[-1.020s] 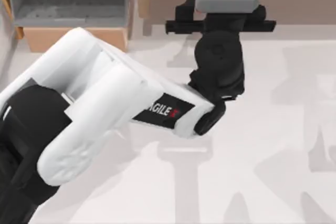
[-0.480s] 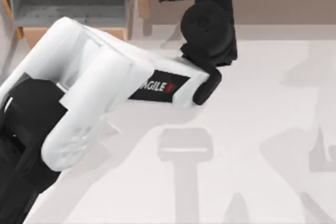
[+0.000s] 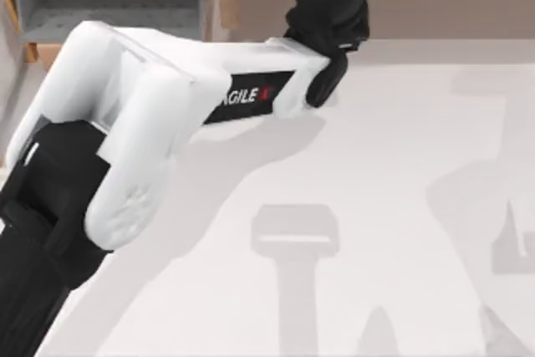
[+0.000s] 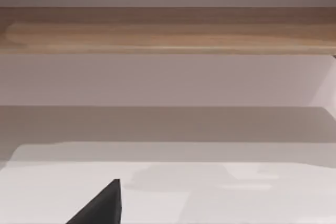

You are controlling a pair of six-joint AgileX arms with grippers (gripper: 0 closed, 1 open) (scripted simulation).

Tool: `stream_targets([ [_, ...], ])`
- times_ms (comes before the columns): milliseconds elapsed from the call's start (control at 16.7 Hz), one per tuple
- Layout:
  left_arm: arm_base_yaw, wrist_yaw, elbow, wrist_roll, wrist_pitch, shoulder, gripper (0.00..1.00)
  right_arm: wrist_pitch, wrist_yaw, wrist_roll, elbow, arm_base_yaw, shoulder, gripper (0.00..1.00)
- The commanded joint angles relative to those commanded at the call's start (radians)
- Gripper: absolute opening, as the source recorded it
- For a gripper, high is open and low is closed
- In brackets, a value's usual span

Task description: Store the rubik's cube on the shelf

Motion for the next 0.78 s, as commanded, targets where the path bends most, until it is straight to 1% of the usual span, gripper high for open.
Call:
stream_targets([
  [180, -0.015, 0.001, 0.016, 0.002, -0.101, 0.044, 0.0, 0.0, 0.0, 0.0, 0.0, 0.0, 0.0, 1.0],
  [480, -0.022, -0.002, 0.02, 0.003, -0.118, 0.057, 0.0, 0.0, 0.0, 0.0, 0.0, 0.0, 0.0, 1.0],
  [780, -0.022, -0.002, 0.02, 0.003, -0.118, 0.057, 0.38, 0.0, 0.0, 0.0, 0.0, 0.0, 0.0, 1.0],
])
